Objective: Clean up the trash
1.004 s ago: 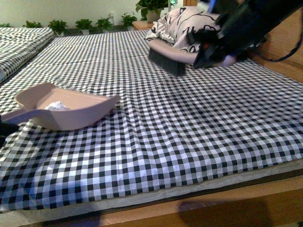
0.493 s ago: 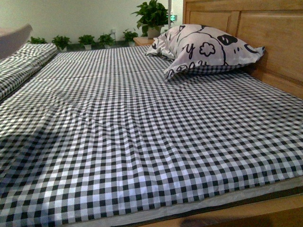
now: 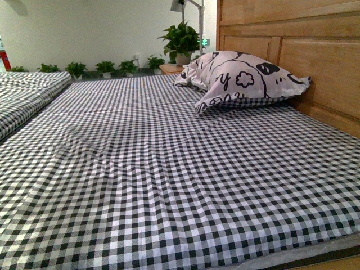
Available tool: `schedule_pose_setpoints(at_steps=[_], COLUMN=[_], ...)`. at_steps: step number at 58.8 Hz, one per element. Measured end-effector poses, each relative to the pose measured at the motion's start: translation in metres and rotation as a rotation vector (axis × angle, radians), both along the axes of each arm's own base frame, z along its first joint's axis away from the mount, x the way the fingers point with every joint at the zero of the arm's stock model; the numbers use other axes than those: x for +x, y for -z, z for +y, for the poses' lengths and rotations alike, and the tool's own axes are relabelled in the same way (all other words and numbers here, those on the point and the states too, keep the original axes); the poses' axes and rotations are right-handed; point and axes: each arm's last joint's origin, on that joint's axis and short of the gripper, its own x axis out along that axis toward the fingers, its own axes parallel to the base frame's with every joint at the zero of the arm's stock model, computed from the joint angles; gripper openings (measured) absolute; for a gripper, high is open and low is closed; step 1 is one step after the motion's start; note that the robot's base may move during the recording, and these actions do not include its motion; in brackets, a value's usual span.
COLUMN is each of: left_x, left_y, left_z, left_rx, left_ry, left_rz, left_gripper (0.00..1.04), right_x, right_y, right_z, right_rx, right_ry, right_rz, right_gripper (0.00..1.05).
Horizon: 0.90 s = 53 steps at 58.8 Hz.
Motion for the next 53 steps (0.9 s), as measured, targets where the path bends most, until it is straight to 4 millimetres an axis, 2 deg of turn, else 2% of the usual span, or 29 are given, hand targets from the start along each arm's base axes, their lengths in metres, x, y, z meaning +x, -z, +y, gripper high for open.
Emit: schedule_pose_setpoints(at_steps=[8,20,25,53], left_x=[-0.021,-0.044,-0.046,-0.046], left_y=[0.000,0.012,0.014,0.014], left_z=[-0.009,-0.027,-0.030,-0.030], left_rx=[-0.012,-0.071,-0.090,-0.110], left_ry=[-0.013,0.034,0.059,0.055], left_rz=[-0.031,-0.043,-0.045,-0.051], left_gripper=[0.28,0.28,0.28,0.28], right_x=[-0.026,-0.043,-0.046,-0.048], right_y=[-0.002,0.002,0.003,0.003], right_z=[0.000,-0.002,-0.002,-0.002], right_rx=[0.034,0.038,0.031,0.018], right_ry=[0.025,0.155,0.202,0.206], right_rz=[-0.017,-0.020,-0.019,-0.031], right_gripper=[0.21,0.21,0.21,0.21])
